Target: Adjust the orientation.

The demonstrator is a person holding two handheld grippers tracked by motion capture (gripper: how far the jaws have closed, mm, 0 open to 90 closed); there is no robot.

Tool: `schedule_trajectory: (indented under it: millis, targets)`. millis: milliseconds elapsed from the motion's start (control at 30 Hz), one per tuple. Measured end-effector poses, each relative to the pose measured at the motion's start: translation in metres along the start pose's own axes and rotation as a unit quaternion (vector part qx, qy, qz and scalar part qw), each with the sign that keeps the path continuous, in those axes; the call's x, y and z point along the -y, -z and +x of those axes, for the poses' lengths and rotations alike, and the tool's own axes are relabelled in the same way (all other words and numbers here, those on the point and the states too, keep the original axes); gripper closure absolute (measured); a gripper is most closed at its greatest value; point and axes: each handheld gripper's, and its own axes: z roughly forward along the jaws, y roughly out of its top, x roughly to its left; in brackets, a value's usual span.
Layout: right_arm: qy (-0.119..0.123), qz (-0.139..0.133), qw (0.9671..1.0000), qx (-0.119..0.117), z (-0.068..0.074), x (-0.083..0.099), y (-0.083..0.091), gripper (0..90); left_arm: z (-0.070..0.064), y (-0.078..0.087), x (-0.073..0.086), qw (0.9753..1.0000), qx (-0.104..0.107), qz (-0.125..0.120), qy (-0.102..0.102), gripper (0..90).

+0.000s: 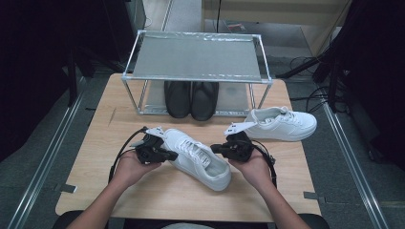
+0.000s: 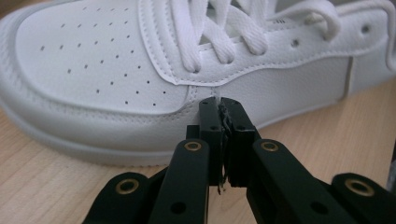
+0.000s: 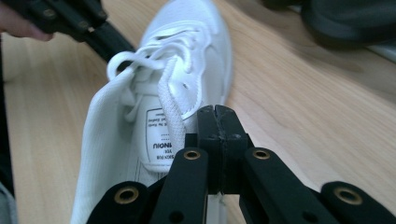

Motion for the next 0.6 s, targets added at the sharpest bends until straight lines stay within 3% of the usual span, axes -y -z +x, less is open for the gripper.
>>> schedule_trajectory:
  millis: [267,600]
  targets:
    - [-0.004,-0.003,0.9998,-0.020,0.011,0.001,-0.007,90.0,0.011,0.000,-0.001,0.9997,-0.017,-0.015,0.007,88.0]
    - [-0.007,-0.013,0.9998,-0.014,0.025,0.001,-0.020,90.0,0.021,-0.001,-0.008,0.9994,-0.027,-0.019,0.008,87.0]
